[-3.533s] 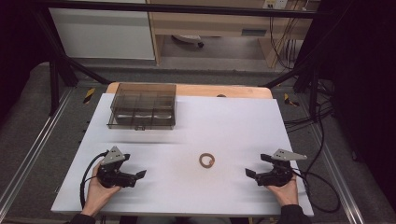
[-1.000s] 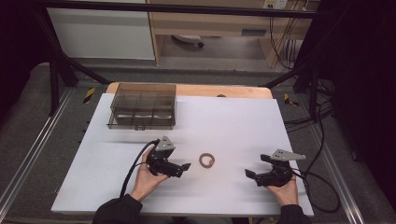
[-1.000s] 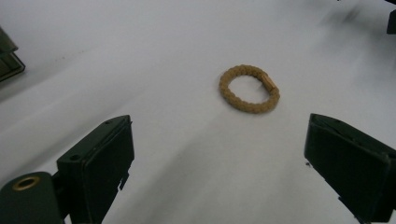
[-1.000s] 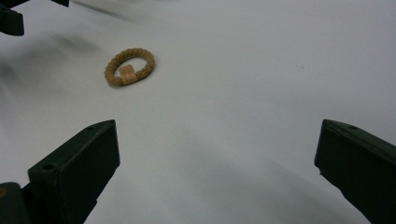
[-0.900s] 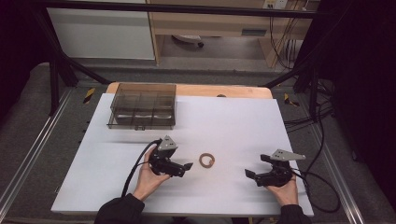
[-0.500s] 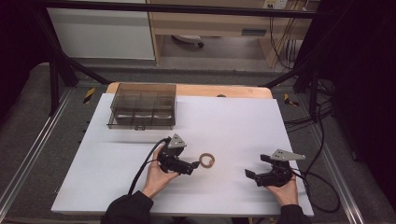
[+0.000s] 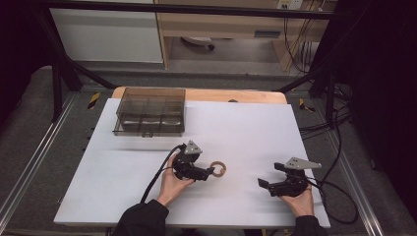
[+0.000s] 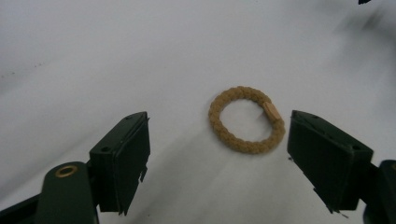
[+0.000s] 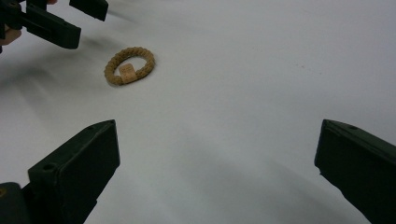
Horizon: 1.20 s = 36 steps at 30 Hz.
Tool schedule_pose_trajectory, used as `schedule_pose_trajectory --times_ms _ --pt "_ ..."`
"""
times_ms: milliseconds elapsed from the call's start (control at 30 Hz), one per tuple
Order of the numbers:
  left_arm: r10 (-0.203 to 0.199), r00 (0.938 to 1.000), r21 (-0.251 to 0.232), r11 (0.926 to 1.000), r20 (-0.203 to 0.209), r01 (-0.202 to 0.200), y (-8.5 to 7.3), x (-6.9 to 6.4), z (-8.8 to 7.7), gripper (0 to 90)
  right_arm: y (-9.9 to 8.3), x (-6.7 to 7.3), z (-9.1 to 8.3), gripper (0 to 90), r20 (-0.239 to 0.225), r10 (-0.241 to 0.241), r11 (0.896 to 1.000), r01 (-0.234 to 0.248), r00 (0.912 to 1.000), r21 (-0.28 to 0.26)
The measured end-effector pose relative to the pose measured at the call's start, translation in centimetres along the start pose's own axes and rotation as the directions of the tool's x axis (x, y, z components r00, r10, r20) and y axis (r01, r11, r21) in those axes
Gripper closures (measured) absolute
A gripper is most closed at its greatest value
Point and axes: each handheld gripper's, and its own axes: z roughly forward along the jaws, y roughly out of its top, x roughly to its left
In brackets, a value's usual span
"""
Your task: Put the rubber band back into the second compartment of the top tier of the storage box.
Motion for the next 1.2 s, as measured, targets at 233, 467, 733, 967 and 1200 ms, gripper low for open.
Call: schedule_pose_trajectory --times_ms 233,467,733,967,1200 --pt "0.005 0.9998 0.012 0.9999 -0.019 -0.005 0.0 -0.3 0.8 31.9 0.0 0.0 0.0 0.7 0.000 0.001 1.000 -0.001 1.0000 0.000" --pt "0.006 0.9993 0.025 0.9997 -0.038 -0.005 0.1 -0.6 1.6 43.8 0.0 0.0 0.0 0.7 0.000 0.001 1.000 -0.001 1.0000 -0.002" --pt "0.020 0.9982 0.044 0.9989 -0.056 -0.017 0.2 -1.1 2.4 54.2 0.0 0.0 0.0 0.7 0.000 0.002 1.000 -0.002 1.0000 -0.001" --pt "0.031 0.9962 0.060 0.9979 -0.082 -0.026 0.3 -1.4 2.8 64.8 0.0 0.0 0.0 0.7 -0.001 0.001 1.000 -0.001 1.0000 0.000" --pt "0.032 0.9954 0.075 0.9968 -0.090 -0.025 0.2 -1.6 3.1 73.3 0.0 0.0 0.0 0.7 -0.001 0.001 1.000 -0.001 1.0000 0.000"
